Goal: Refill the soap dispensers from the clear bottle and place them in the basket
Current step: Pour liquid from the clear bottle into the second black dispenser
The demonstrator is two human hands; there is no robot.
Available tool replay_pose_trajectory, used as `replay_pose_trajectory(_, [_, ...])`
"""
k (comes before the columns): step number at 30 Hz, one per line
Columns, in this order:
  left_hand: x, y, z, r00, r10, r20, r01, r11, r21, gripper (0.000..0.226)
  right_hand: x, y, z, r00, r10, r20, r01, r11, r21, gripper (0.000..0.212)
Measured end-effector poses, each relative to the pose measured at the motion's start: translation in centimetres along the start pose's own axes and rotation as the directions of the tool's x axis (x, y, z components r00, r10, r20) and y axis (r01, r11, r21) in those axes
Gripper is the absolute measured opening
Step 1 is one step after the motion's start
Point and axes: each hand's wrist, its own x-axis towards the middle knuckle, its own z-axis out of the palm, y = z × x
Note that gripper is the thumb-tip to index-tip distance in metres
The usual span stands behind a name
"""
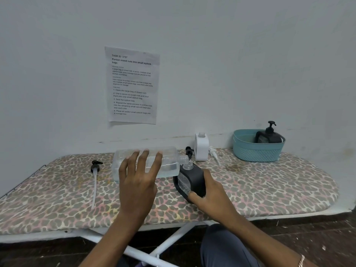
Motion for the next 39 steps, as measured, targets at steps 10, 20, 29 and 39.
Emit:
replay_pose_trajectory(10, [0.05, 0.0, 0.03, 1.0, 0.0, -0.009, 0.0, 1.0, 0.002, 0.082, 0.0, -0.07, -0.05, 1.0, -0.001, 0.002, 0.001, 1.0, -0.006, 0.046])
replay_pose_trajectory(20, [0.07, 0.01, 0.03, 1.0, 0.002, -0.009, -0.002, 1.0, 0.006, 0.082, -0.01, 0.03, -0.02, 1.0, -0.008, -0.007, 0.008, 1.0, 0.004, 0.049])
replay_pose_trajectory(29, [0.07, -0.02, 0.05, 1.0, -0.001, -0.001, 0.001, 1.0, 0.001, 0.082, 0.07, 0.12, -0.01, 1.0, -0.01, -0.004, 0.01, 1.0, 0.0, 0.047])
replay_pose_trajectory(39, [0.06, 0.0, 0.06, 1.0, 0.004, -0.003, -0.004, 1.0, 0.006, 0.082, 0.04, 0.05, -0.07, 1.0, -0.003, 0.004, 0.003, 1.0, 0.007, 0.048])
